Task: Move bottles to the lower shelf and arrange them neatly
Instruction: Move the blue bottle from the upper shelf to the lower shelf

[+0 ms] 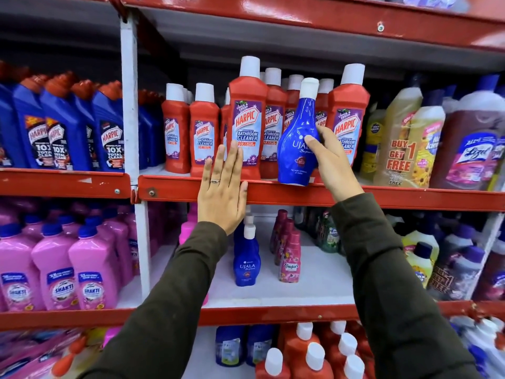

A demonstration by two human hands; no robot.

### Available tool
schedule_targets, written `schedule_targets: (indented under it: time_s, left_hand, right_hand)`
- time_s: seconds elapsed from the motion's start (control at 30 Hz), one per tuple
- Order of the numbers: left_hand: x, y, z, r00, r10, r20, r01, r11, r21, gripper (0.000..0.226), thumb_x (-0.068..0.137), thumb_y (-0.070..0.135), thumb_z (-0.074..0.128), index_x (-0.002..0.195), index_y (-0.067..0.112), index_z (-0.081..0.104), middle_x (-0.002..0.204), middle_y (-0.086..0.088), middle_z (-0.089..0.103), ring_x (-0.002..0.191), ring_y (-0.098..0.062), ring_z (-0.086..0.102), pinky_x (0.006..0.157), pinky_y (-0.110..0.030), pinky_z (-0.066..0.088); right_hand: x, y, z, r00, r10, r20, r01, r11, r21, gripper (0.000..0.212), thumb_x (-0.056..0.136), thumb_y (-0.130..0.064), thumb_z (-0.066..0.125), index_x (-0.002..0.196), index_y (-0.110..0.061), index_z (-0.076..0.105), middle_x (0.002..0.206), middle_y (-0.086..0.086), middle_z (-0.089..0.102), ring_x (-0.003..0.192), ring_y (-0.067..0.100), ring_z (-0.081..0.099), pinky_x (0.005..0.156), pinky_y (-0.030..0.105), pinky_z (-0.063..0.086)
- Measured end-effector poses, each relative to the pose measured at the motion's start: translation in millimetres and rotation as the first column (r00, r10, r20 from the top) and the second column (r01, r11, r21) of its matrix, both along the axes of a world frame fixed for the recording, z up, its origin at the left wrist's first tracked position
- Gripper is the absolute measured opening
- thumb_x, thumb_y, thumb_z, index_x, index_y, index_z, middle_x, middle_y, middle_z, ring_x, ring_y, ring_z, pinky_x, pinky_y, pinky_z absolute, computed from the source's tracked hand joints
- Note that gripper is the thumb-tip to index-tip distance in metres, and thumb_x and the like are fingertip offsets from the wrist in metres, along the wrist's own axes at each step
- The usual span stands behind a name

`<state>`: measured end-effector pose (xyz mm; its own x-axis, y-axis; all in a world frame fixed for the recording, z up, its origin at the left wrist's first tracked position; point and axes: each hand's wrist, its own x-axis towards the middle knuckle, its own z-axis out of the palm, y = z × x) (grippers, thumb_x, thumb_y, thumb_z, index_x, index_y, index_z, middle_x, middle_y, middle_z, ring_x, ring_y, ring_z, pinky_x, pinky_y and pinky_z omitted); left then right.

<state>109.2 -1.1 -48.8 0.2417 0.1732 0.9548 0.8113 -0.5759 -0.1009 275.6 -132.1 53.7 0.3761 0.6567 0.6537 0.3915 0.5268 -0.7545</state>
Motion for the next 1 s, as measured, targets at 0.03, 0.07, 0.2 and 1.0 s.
schedule_targets:
  time_s: [0.03,0.07,0.2,1.0]
  left_hand:
    - [0,0,0,1.0,-0.008,-0.001,0.008,1.0,-0.004,0.063,0.105,0.031,0.025,0.162,0.008,0.012,0.171,-0.008,0.011,0.159,-0.026,0.005,0.129,-0.04,-0.008]
    - [-1,-1,0,1.0,-0.02,-0.001,0.02,1.0,-0.008,0.063,0.105,0.03,0.026,0.162,0.008,0.013,0.171,-0.008,0.011,0.159,-0.026,0.005,0.129,-0.04,-0.007]
    - [-8,-4,-13,0.996,-0.081,0.037,0.082,0.996,-0.019,0.066,0.102,0.027,0.031,0.162,0.009,0.011,0.172,-0.008,0.009,0.159,-0.024,0.004,0.129,-0.039,-0.005]
    - [-51,-3,-260,0.999,0.026,0.025,-0.013,0.901,-0.434,0.081,0.099,0.031,0.028,0.157,0.006,-0.022,0.165,-0.009,-0.032,0.155,-0.02,-0.024,0.127,-0.037,-0.011]
  right_hand:
    - [-3,-4,-5,1.0,0.006,0.003,-0.006,1.0,0.01,0.034,0.104,-0.012,0.047,0.137,-0.009,0.048,0.125,0.005,0.06,0.103,0.008,0.061,0.087,0.019,0.051]
    - [-5,-7,-11,1.0,0.014,0.006,-0.014,1.0,0.017,0.032,0.104,-0.012,0.047,0.135,-0.01,0.049,0.124,0.004,0.06,0.103,0.008,0.061,0.089,0.02,0.051]
    - [-13,-21,-47,0.998,0.067,0.006,-0.067,0.998,0.014,0.031,0.103,-0.015,0.051,0.134,-0.014,0.053,0.126,-0.001,0.064,0.113,0.008,0.061,0.101,0.026,0.05]
    - [-29,39,-289,0.998,0.039,-0.05,-0.054,0.942,-0.332,0.041,0.102,-0.015,0.055,0.142,-0.014,0.047,0.144,0.008,0.054,0.133,0.022,0.053,0.112,0.039,0.047]
